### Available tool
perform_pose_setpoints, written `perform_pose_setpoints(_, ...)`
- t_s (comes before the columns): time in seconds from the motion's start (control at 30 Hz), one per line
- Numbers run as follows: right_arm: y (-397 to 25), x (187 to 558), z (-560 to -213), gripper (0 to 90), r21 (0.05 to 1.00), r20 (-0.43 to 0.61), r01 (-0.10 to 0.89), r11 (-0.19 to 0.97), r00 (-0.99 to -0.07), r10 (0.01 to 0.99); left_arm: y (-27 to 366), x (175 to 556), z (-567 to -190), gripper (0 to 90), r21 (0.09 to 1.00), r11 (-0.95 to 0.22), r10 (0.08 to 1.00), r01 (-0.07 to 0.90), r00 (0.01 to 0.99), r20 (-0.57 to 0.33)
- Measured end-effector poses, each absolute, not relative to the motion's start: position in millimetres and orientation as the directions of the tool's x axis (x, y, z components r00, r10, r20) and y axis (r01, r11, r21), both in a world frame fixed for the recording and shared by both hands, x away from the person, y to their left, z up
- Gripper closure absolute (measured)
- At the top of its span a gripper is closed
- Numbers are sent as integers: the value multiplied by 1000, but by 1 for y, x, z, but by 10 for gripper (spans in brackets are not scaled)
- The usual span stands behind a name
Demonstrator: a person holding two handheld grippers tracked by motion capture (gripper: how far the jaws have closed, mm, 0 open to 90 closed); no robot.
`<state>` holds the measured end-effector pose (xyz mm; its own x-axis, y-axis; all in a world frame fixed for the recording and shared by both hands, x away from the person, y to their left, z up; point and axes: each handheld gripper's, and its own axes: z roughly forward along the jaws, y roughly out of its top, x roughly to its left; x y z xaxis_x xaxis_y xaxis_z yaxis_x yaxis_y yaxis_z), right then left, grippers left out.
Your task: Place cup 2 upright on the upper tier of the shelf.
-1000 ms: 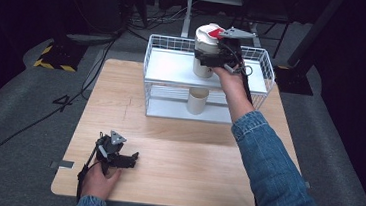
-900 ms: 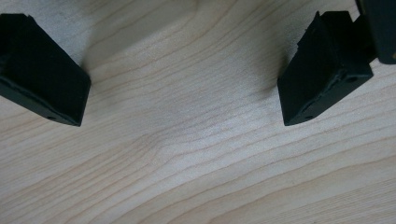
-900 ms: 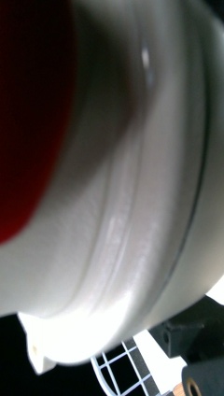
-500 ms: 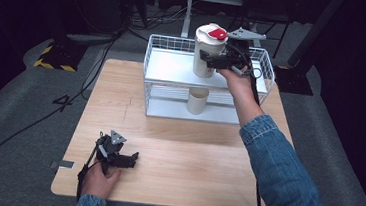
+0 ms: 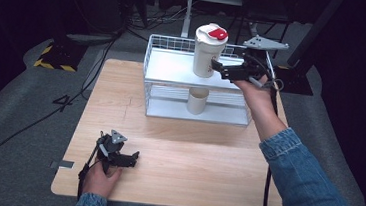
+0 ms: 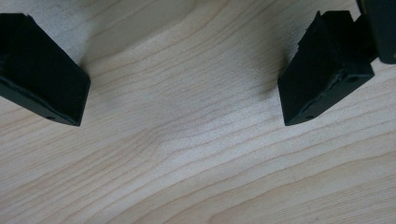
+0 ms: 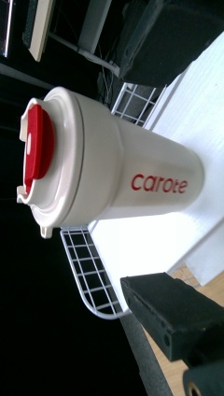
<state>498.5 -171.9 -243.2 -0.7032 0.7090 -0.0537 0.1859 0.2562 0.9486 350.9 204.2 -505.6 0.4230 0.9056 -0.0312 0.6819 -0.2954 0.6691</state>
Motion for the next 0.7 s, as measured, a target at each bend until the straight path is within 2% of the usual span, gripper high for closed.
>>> perform_pose_setpoints(0.53,-221,444,-253,62,947,-70,167,275,-728,682,204,351,-506,28,669,-296,905,682,423,-31)
perform_pose_setpoints(0.7,-240,430,-265,148,945,-72,172,278,-720,691,205,352,-506,28,670,-303,901,678,433,-32)
